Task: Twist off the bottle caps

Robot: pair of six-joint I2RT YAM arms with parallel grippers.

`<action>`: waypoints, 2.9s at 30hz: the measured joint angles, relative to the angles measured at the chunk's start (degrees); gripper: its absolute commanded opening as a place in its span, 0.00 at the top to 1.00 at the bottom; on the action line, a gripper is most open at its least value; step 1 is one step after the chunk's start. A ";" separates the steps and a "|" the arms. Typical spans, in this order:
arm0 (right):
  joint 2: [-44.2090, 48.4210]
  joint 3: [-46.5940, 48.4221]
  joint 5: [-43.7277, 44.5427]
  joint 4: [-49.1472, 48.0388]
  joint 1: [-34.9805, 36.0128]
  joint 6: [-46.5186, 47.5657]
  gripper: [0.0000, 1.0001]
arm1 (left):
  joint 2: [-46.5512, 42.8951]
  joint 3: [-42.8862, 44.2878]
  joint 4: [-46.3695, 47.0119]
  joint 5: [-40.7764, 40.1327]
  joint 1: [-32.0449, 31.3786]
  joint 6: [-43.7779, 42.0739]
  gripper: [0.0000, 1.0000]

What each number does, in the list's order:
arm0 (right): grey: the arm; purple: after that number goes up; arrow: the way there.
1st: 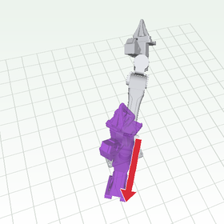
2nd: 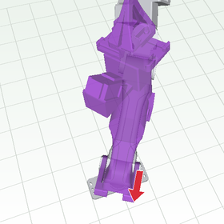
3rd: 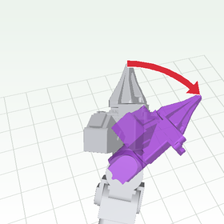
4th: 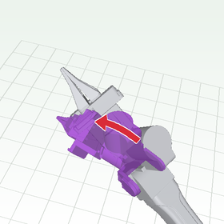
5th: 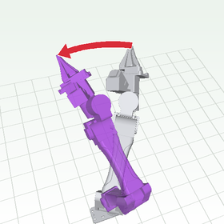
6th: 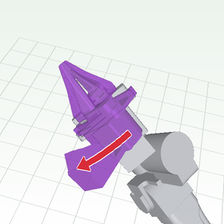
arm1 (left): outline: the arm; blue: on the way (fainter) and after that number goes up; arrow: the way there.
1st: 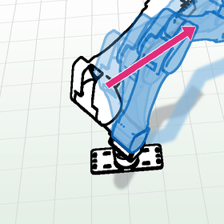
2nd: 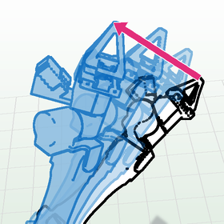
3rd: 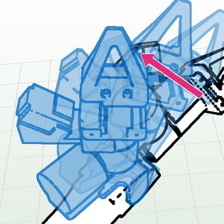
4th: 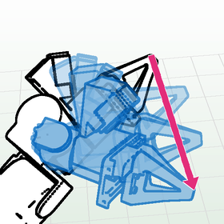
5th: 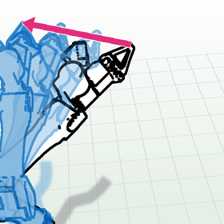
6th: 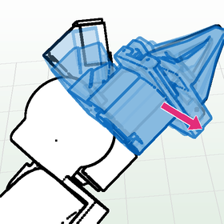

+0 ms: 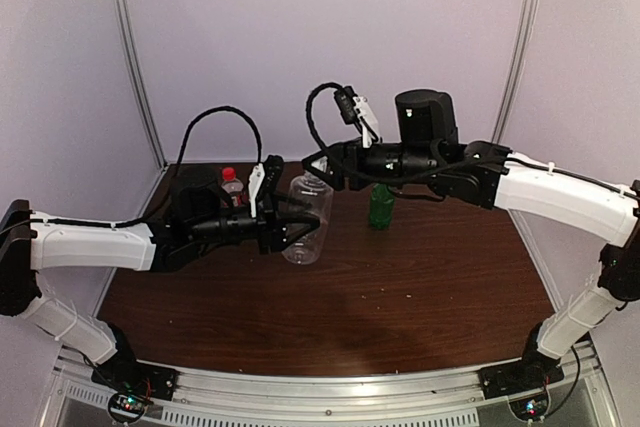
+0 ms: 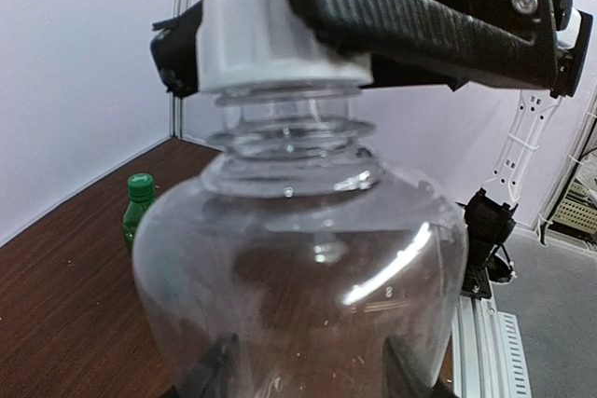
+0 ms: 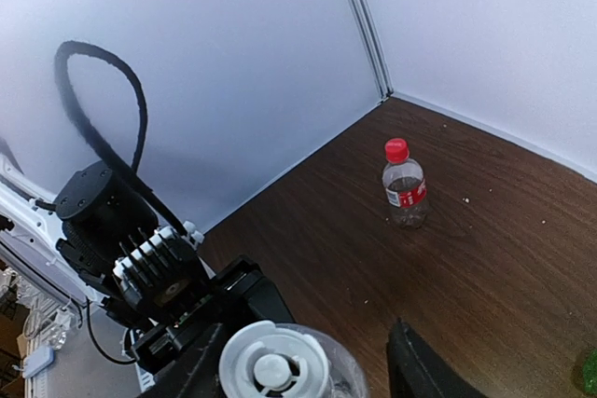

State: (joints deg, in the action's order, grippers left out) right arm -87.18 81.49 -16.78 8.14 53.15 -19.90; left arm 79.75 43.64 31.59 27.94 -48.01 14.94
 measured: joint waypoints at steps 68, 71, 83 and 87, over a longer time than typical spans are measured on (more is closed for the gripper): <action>-1.75 1.03 -57.27 -1.36 -9.64 26.49 0.59 | 3.23 -1.14 15.87 25.11 -0.92 11.89 0.68; -1.66 1.03 -56.78 0.24 -10.10 26.71 0.58 | 3.21 -1.14 17.33 24.65 -0.68 11.85 0.68; -1.07 1.01 -54.01 2.49 -10.40 26.14 0.29 | 3.17 -1.14 16.37 21.03 -0.46 10.16 0.68; 0.83 0.52 -51.45 2.12 -10.43 24.06 0.18 | 2.38 -1.11 13.29 17.73 -0.44 8.50 0.67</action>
State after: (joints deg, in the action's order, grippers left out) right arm -86.35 82.02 -68.23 10.26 42.72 4.16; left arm 82.13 42.52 44.88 45.67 -48.45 23.44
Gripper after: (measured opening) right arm 0.774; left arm 0.496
